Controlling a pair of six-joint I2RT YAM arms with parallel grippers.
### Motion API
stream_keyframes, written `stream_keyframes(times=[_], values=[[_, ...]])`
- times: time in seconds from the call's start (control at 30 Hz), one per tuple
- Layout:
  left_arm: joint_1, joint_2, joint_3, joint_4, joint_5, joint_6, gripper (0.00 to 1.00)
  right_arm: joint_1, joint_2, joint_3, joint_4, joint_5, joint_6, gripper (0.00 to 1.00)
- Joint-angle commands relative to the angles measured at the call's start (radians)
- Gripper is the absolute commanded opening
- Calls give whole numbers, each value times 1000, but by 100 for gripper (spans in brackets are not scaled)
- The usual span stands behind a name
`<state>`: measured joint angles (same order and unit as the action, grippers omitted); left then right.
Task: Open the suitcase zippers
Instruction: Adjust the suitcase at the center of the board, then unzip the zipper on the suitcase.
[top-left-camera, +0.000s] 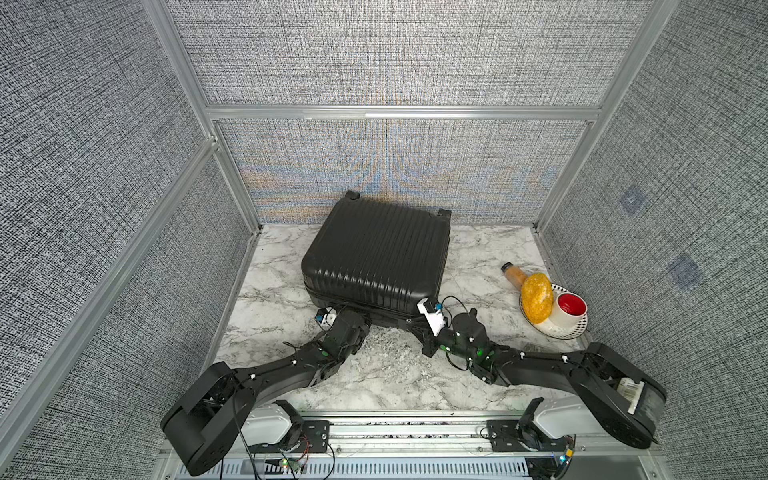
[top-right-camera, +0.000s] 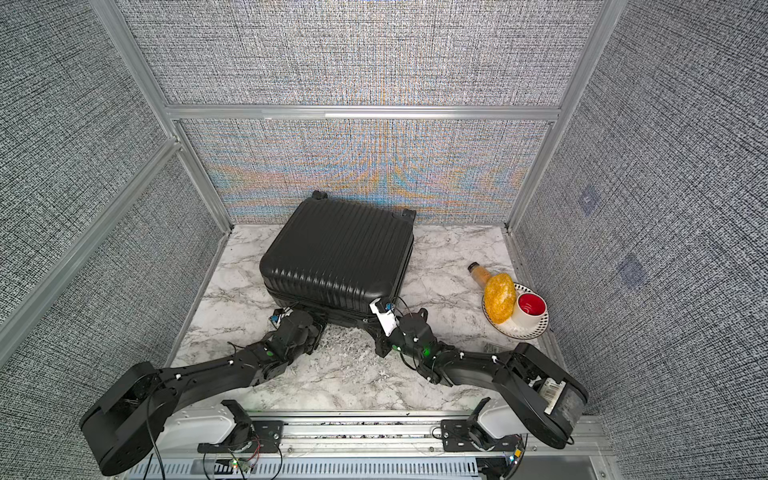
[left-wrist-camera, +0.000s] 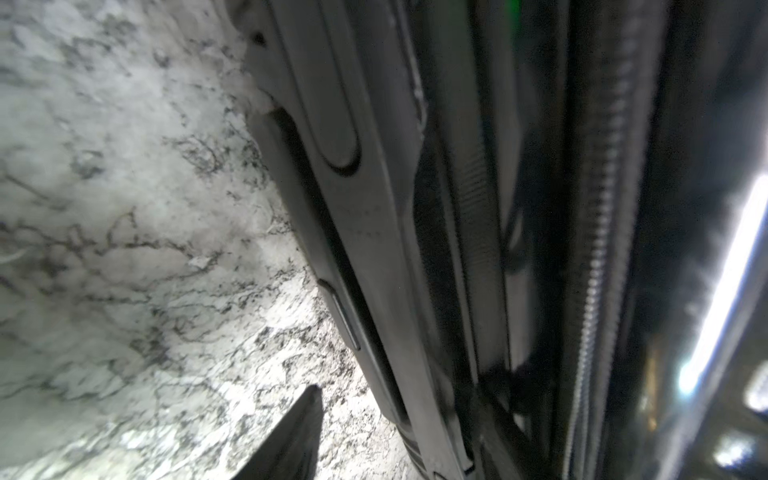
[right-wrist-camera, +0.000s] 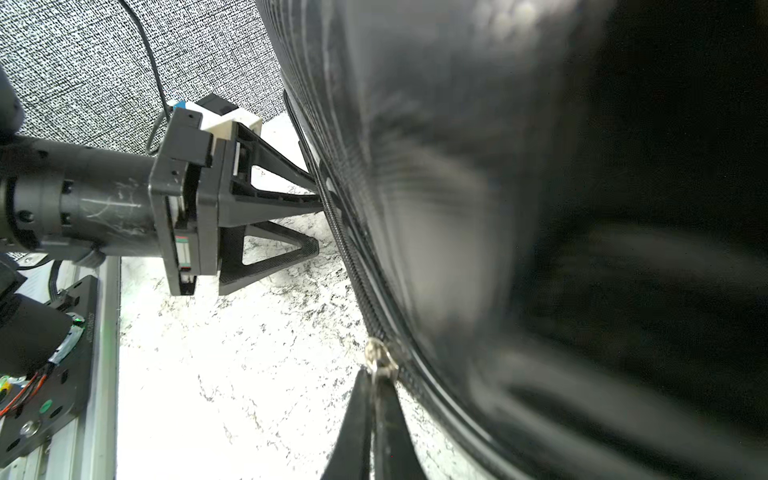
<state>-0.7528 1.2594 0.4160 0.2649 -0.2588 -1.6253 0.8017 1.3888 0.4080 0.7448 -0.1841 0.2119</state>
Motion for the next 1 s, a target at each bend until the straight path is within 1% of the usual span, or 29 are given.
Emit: stream_keyframes(times=[0.0, 0.1, 0.23, 0.33, 0.47, 0.57, 0.67, 0.8, 0.97], values=[[7, 16, 7, 8, -10, -1, 55, 8, -6, 6, 61, -37, -5, 0], [14, 46, 13, 18, -10, -1, 54, 10, -8, 3, 65, -35, -2, 0], [24, 79, 20, 27, -11, -1, 47, 10, -9, -10, 75, -24, 7, 0], [30, 86, 14, 24, -14, -3, 38, 10, -14, -30, 77, 6, 11, 0], [41, 74, 1, 3, -22, -5, 21, 8, -30, -65, 84, 57, 18, 0], [51, 56, -11, -19, -28, -7, 11, 7, -53, -85, 76, 84, 19, 0], [60, 30, -17, -55, -35, -2, 6, 3, -82, -106, 63, 120, 24, 0], [71, -8, -22, -99, -42, 19, 1, -24, -130, -134, 43, 136, 36, 0], [85, -48, -16, -153, -40, 70, 1, -82, -175, -156, -3, 156, 55, 0]])
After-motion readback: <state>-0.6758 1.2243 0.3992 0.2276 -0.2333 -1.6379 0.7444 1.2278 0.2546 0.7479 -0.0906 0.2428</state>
